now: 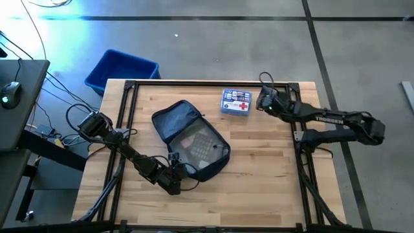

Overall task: Unpack backpack
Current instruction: Remove the green tablet from the black backpack

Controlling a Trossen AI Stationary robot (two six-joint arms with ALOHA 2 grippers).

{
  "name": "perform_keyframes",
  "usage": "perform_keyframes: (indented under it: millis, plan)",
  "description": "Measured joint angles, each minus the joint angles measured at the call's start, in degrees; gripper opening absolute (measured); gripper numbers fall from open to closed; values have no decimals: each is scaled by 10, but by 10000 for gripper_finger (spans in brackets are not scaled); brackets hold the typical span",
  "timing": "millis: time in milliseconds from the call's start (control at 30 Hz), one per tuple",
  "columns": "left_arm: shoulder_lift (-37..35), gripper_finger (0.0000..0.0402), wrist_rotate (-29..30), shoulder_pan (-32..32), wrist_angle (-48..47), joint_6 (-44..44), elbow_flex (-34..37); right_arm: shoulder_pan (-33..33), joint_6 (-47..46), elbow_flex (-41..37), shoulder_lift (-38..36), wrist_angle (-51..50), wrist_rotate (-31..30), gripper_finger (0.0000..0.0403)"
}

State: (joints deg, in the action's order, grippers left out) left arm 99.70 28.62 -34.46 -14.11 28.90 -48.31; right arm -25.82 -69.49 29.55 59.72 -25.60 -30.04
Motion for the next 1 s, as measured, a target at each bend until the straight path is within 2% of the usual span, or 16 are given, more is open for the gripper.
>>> perform_keyframes:
  millis: [167, 367, 567, 867, 1000]
  plan:
    - [0, 0, 1, 0, 3, 0, 0, 29, -84, -101, -22, 136, -15, 14]
    - [0, 0, 2, 0, 3, 0, 0, 34, -86, -167, -21, 241, 0, 54]
    - [0, 0, 2, 0, 3, 0, 0, 34, -49, -173, -20, 232, 12, 101]
    - [0, 0, 2, 0, 3, 5, 0, 18, 25, -174, -21, 212, 43, 214]
    - [0, 0, 2, 0, 3, 5, 0, 17, 25, -174, -21, 211, 36, 235]
